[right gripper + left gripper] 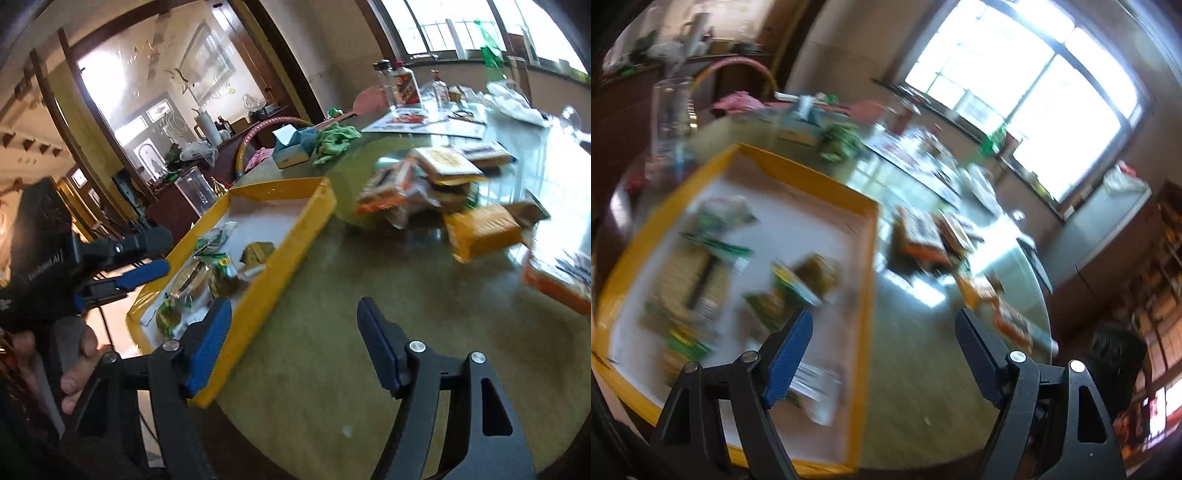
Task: Organize snacks
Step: 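Release both packs into the yellow tray, then grasp the long cracker pack with the right gripper, then grasp the yellow snack pack with the left gripper while the right holds the cracker pack, then carry both packs over the yellow tray and open both grippers, then grasp the green snack bag with the right gripper while the left reaches the cracker pack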
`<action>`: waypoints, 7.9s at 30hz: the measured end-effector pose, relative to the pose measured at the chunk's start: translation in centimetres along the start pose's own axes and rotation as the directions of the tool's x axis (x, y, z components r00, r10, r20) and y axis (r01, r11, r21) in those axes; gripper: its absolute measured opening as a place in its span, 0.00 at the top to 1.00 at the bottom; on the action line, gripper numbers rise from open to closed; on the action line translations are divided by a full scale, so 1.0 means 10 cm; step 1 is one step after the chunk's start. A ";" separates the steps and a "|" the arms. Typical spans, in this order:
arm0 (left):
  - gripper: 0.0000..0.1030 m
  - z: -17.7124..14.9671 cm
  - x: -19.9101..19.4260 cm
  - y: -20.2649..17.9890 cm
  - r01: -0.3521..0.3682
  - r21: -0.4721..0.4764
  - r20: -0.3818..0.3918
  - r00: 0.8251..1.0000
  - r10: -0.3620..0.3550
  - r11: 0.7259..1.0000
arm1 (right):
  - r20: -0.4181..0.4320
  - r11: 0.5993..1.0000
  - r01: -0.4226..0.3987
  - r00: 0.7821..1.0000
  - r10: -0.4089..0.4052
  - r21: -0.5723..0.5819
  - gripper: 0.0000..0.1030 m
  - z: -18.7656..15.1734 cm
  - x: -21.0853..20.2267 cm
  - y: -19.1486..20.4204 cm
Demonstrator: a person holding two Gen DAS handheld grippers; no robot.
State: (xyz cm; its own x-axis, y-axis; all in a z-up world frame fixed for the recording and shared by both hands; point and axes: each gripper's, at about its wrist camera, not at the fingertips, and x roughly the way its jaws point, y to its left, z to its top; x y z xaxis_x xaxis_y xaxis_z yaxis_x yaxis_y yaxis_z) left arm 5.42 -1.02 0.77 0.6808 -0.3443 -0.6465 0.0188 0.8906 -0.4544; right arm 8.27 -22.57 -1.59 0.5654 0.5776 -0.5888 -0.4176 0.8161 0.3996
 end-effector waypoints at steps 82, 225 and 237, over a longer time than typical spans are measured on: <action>0.58 -0.12 2.30 -1.98 0.122 0.794 -0.295 0.934 0.202 0.596 | 0.020 0.898 0.371 0.922 -0.387 0.238 0.46 -0.48 -0.80 -1.46; 0.21 -0.41 0.03 -0.46 0.097 0.217 -0.049 0.995 -0.088 0.971 | -0.084 0.882 0.270 0.963 -0.258 0.387 0.37 0.38 -0.18 -1.60; 0.21 -0.36 0.06 -0.25 0.104 0.177 -0.047 0.994 -0.097 0.979 | -0.158 0.809 0.378 0.925 -0.344 0.450 0.52 0.73 0.27 -1.82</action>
State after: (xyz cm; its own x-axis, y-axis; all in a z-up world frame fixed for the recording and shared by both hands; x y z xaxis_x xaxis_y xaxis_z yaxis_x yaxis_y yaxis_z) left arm 3.16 -4.53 -0.70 0.6404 -0.4428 -0.6275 0.2189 0.8884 -0.4036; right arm 22.58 -35.77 -5.33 0.5544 0.2505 -0.7936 0.1961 0.8875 0.4171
